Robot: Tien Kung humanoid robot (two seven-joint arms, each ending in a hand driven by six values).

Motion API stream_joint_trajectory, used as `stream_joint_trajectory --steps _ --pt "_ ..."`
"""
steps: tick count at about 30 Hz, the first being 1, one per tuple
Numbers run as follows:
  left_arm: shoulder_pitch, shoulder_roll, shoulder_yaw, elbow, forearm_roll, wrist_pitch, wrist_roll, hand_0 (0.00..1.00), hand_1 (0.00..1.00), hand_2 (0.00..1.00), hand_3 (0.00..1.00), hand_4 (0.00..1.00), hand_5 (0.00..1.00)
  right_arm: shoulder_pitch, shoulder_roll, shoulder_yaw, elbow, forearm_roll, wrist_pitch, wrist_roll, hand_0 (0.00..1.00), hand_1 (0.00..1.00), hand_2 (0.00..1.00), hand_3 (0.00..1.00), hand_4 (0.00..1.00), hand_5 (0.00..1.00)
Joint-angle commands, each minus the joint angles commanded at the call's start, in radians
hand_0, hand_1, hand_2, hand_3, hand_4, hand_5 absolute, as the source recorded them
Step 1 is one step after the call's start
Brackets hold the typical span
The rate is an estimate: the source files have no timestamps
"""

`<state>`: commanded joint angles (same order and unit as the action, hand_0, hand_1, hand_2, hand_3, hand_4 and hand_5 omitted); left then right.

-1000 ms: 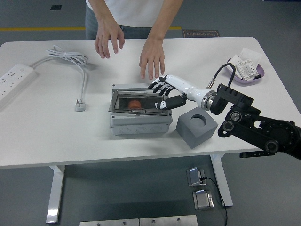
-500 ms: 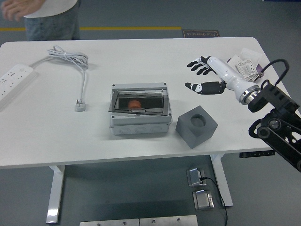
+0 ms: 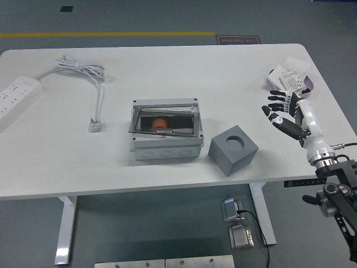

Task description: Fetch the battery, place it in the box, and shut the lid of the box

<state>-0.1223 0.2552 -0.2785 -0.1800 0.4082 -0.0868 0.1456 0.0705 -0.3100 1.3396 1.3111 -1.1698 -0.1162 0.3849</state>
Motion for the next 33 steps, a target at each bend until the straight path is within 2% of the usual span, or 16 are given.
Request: stream_joint_trajectory --steps 1,2,7,8,10,12,13,14,17,19,20,21,25,26,30,33 --pt "-0.001 0.001 0.008 0.0 -0.007 0.0 -0.002 0.769 0.783 0.778 0.948 0.783 0.944 -0.004 -0.002 0.026 0.023 0.036 -0.012 -0.013 0.651 0.63 0.638 0.725 0.812 0.289" --pt "-0.001 0.002 0.011 0.0 -0.01 0.0 -0.003 0.771 0.782 0.776 0.946 0.781 0.942 -0.005 -0.007 0.049 0.045 0.024 -0.034 -0.03 0.654 0.632 0.666 0.72 0.873 0.358" --pt "0.001 0.01 -0.01 0.0 0.012 0.0 0.001 0.771 0.782 0.776 0.946 0.781 0.942 -0.008 -0.037 0.155 0.141 -0.053 -0.151 -0.099 0.654 0.632 0.666 0.72 0.873 0.358" --pt "0.002 0.011 -0.018 0.0 0.02 0.0 0.003 0.771 0.782 0.775 0.946 0.782 0.945 -0.009 -0.041 0.173 0.139 -0.026 -0.146 -0.097 0.707 0.662 0.672 0.711 0.989 0.562" --pt "0.004 0.011 -0.037 0.0 0.038 0.0 0.007 0.771 0.782 0.775 0.946 0.782 0.945 -0.009 -0.042 0.184 0.132 0.026 -0.142 -0.087 0.707 0.662 0.672 0.711 0.989 0.562" --pt "0.005 0.01 -0.052 0.0 0.05 0.0 0.01 0.771 0.782 0.775 0.946 0.782 0.945 -0.006 -0.038 0.185 0.136 0.07 -0.185 -0.08 0.707 0.662 0.672 0.711 0.989 0.562" --pt "0.006 0.009 -0.051 0.0 0.048 0.0 0.01 0.771 0.782 0.775 0.946 0.782 0.945 -0.005 -0.035 0.181 0.131 0.097 -0.202 -0.089 0.707 0.662 0.672 0.711 0.989 0.562" --pt "0.007 0.007 -0.048 0.0 0.043 0.0 0.009 0.773 0.782 0.776 0.945 0.782 0.945 -0.005 -0.031 0.179 0.126 0.12 -0.211 -0.104 0.726 0.698 0.687 0.705 0.987 0.621" --pt "0.007 0.002 -0.027 0.0 0.02 0.0 0.004 0.773 0.782 0.776 0.945 0.782 0.945 -0.006 -0.026 0.17 0.122 0.172 -0.258 -0.168 0.726 0.698 0.687 0.705 0.987 0.621" --pt "0.006 0.0 -0.004 0.0 -0.004 0.0 -0.001 0.773 0.782 0.776 0.945 0.782 0.945 -0.018 -0.031 0.17 0.129 0.213 -0.244 -0.165 0.726 0.698 0.687 0.705 0.987 0.621" --pt "0.006 -0.001 0.002 0.0 -0.011 0.0 -0.003 0.772 0.783 0.775 0.944 0.781 0.945 -0.023 -0.033 0.171 0.136 0.23 -0.234 -0.15 0.714 0.705 0.693 0.72 0.93 0.594" --pt "0.006 -0.001 0.007 0.0 -0.016 0.0 -0.004 0.772 0.783 0.775 0.944 0.781 0.945 -0.027 -0.035 0.172 0.144 0.244 -0.223 -0.134 0.714 0.705 0.693 0.72 0.93 0.594" --pt "0.007 -0.001 -0.004 0.0 -0.009 0.0 -0.003 0.772 0.783 0.775 0.944 0.781 0.945 -0.037 -0.049 0.184 0.228 0.27 -0.163 -0.051 0.714 0.705 0.693 0.72 0.93 0.594" --pt "0.007 0.0 -0.008 0.0 -0.006 0.0 -0.002 0.777 0.783 0.775 0.944 0.781 0.944 -0.035 -0.053 0.187 0.253 0.277 -0.154 -0.031 0.691 0.689 0.706 0.732 0.807 0.558" --pt "0.005 0.002 -0.011 0.0 -0.003 0.0 -0.004 0.777 0.783 0.775 0.944 0.781 0.944 -0.024 -0.07 0.183 0.339 0.33 -0.139 0.013 0.691 0.689 0.706 0.732 0.807 0.558" --pt "0.006 0.003 0.037 0.0 -0.05 0.001 -0.018 0.778 0.782 0.775 0.943 0.782 0.945 0.003 -0.083 0.15 0.323 0.366 -0.136 -0.004 0.699 0.679 0.7 0.706 0.806 0.571"
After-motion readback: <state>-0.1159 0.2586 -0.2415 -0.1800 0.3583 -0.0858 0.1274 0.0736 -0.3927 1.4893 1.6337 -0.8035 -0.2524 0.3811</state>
